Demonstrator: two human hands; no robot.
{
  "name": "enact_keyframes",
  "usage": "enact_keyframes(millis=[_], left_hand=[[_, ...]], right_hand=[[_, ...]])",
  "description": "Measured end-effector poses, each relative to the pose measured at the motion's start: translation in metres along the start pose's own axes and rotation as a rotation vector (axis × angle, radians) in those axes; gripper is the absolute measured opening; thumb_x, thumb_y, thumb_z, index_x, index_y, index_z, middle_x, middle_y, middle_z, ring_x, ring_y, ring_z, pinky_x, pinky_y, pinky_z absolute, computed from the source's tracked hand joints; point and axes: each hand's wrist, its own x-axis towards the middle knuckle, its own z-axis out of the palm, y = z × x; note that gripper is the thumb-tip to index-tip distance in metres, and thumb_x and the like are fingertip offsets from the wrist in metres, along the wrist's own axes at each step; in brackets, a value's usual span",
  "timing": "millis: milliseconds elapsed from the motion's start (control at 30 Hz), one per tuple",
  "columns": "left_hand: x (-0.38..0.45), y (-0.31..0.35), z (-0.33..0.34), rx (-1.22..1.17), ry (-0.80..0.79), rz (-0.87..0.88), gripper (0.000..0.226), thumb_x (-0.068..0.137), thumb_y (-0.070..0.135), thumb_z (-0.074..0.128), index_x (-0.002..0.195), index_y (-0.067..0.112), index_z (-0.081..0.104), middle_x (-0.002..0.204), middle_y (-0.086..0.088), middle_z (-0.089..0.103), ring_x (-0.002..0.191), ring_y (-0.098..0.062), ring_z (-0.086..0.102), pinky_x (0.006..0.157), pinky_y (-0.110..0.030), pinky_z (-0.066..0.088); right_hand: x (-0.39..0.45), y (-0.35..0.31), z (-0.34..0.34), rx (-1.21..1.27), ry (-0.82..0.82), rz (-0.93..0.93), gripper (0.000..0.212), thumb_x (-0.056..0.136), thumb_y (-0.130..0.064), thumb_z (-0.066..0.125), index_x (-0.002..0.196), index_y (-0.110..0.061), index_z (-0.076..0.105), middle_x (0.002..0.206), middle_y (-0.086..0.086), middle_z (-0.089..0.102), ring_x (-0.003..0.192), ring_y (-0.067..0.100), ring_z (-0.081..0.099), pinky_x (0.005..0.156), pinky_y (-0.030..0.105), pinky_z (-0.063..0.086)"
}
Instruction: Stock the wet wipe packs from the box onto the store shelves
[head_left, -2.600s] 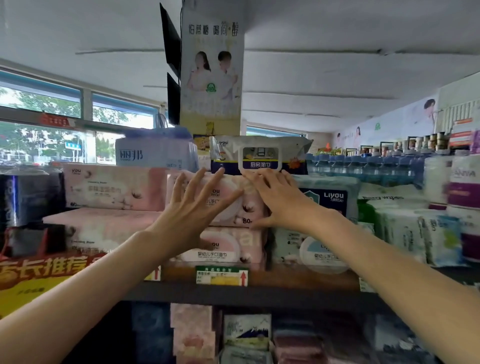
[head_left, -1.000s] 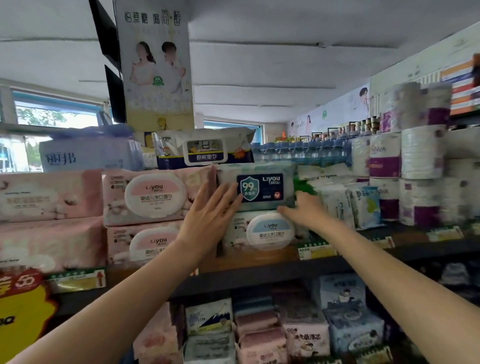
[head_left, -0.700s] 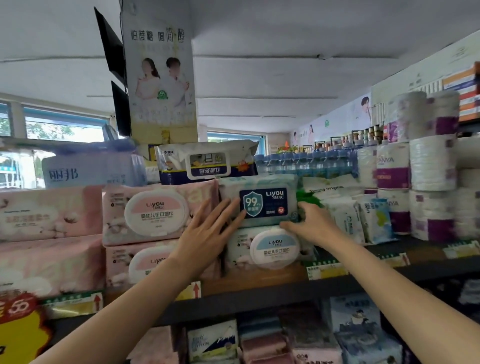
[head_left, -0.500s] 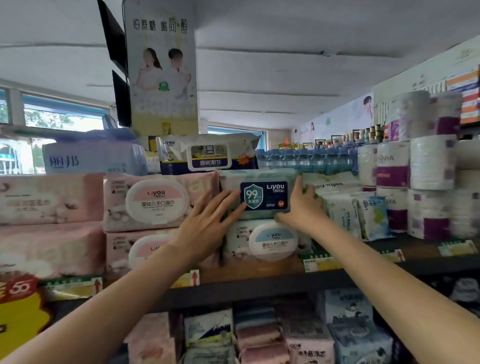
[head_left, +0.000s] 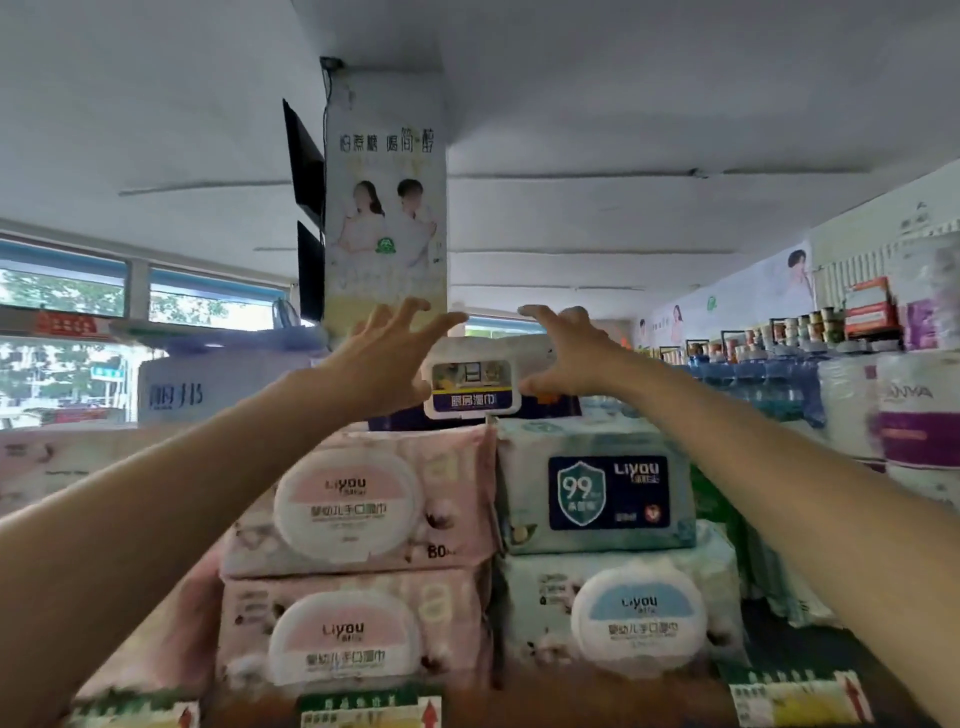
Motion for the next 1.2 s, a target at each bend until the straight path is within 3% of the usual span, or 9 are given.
enact_keyframes(millis=[167,267,367,467,567,733,900,1067,1200], left_hand=[[0.048,-0.030,0.025,0.142,-0.341,0.021,0.107,0.078,0.036,0.071,0.146,0.037,-0.012,0.155,-0.012,0.002,0.140,-0.040,0.014,0.111,-0.056,0.025],[0.066,-0.049,0.036,0.118,-0.465,-0.024,0.118,0.071,0.034,0.077,0.145,0.039,-0.015,0.155,-0.016,0.011,0.138,-0.038,0.025,0.110,-0.053,0.029],[0.077,-0.059,0.046,0.124,-0.571,-0.057,0.115,0.070,0.038,0.078,0.147,0.035,-0.008,0.144,-0.013,0.040,0.125,-0.030,0.045,0.106,-0.046,0.036],[0.083,-0.061,0.053,-0.056,-0.655,-0.145,0.118,0.070,0.034,0.078,0.147,0.035,-0.011,0.150,-0.008,0.033,0.130,-0.032,0.042,0.098,-0.045,0.044],[0.086,-0.063,0.063,-0.268,-0.648,-0.233,0.116,0.073,0.020,0.076,0.147,0.032,-0.012,0.147,-0.007,0.038,0.119,-0.034,0.052,0.082,-0.039,0.054],[0.083,-0.090,0.064,-0.080,-0.538,-0.225,0.112,0.066,0.033,0.080,0.149,0.029,0.005,0.153,-0.005,0.023,0.141,-0.031,0.015,0.115,-0.050,0.017],[0.069,-0.102,0.064,-0.103,-0.560,-0.313,0.118,0.063,0.034,0.082,0.148,0.034,0.001,0.153,-0.013,0.020,0.136,-0.035,0.029,0.113,-0.048,0.027],[0.058,-0.084,0.060,-0.045,-0.578,-0.305,0.104,0.076,0.030,0.074,0.149,0.026,0.000,0.152,-0.013,0.021,0.141,-0.037,0.016,0.115,-0.050,0.020],[0.045,-0.065,0.044,-0.039,-0.501,-0.320,0.078,0.085,0.040,0.062,0.147,0.020,0.019,0.152,-0.008,0.024,0.143,-0.032,0.009,0.113,-0.056,0.016]], right_hand=[[0.053,0.018,0.008,-0.285,-0.164,0.010,0.106,0.076,-0.025,0.074,0.147,-0.038,-0.003,0.155,0.006,-0.018,0.142,0.042,-0.002,0.113,0.057,0.020],[0.073,0.035,0.013,-0.302,-0.248,0.062,0.114,0.072,-0.030,0.079,0.148,-0.033,-0.005,0.156,0.012,-0.012,0.141,0.039,0.016,0.113,0.049,0.025],[0.086,0.046,0.019,-0.193,-0.235,0.082,0.111,0.069,-0.032,0.081,0.149,-0.031,0.003,0.150,0.015,0.013,0.128,0.034,0.038,0.094,0.039,0.046],[0.097,0.048,0.025,-0.103,-0.180,0.078,0.103,0.063,-0.030,0.084,0.145,-0.029,0.021,0.141,0.014,0.021,0.114,0.030,0.045,0.083,0.034,0.050],[0.105,0.048,0.029,-0.110,-0.135,0.053,0.097,0.057,-0.035,0.086,0.137,-0.026,0.031,0.137,0.011,0.031,0.115,0.026,0.042,0.083,0.031,0.045],[0.114,0.034,0.038,-0.016,-0.083,0.007,0.092,0.054,-0.040,0.086,0.132,-0.022,0.039,0.128,0.007,0.042,0.109,0.022,0.048,0.079,0.030,0.051],[0.112,0.016,0.041,0.073,-0.130,-0.026,0.078,0.064,-0.030,0.084,0.128,-0.017,0.042,0.118,0.004,0.050,0.096,0.018,0.053,0.054,0.018,0.044],[0.101,0.009,0.040,-0.061,-0.163,0.005,0.083,0.068,-0.032,0.081,0.135,-0.019,0.034,0.126,0.009,0.040,0.100,0.022,0.048,0.072,0.028,0.050],[0.084,-0.002,0.032,-0.108,-0.147,0.087,0.079,0.076,-0.033,0.074,0.139,-0.017,0.028,0.135,0.014,0.028,0.102,0.025,0.046,0.077,0.032,0.051]])
